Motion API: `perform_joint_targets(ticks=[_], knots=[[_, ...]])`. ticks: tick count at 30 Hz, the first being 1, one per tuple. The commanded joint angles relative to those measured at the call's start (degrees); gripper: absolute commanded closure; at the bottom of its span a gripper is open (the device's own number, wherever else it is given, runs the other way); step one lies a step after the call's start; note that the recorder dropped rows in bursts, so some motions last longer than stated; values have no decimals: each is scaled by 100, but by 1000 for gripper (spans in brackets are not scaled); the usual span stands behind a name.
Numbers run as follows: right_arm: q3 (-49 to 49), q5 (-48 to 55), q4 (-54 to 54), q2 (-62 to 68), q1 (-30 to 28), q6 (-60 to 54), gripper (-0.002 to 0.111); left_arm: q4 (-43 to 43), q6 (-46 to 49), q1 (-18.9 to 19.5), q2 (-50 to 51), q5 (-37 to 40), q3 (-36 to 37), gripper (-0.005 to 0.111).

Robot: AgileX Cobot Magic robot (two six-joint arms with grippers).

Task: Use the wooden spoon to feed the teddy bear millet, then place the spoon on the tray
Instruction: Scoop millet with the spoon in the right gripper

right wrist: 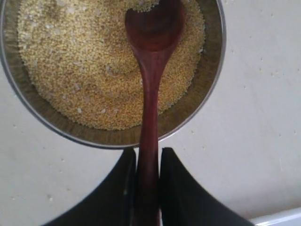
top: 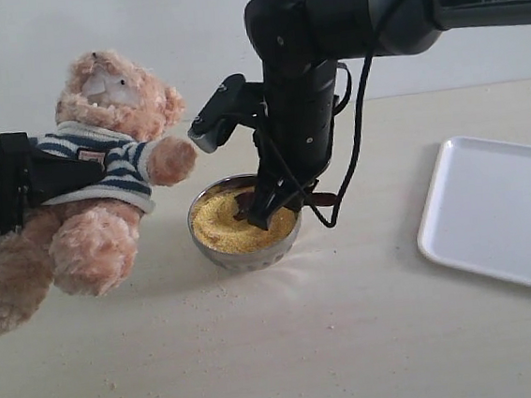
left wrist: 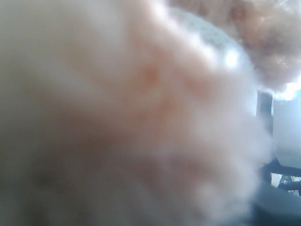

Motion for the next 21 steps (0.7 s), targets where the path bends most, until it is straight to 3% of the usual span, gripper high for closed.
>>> perform_joint_targets(ticks=[1,21], knots=[[10,-39,30,-24,-3,-50,109,-125,-29,24,-3,117,-8,102],[10,763,32,-392,-3,1,109,-100,-6,24,-3,143,-8,102]])
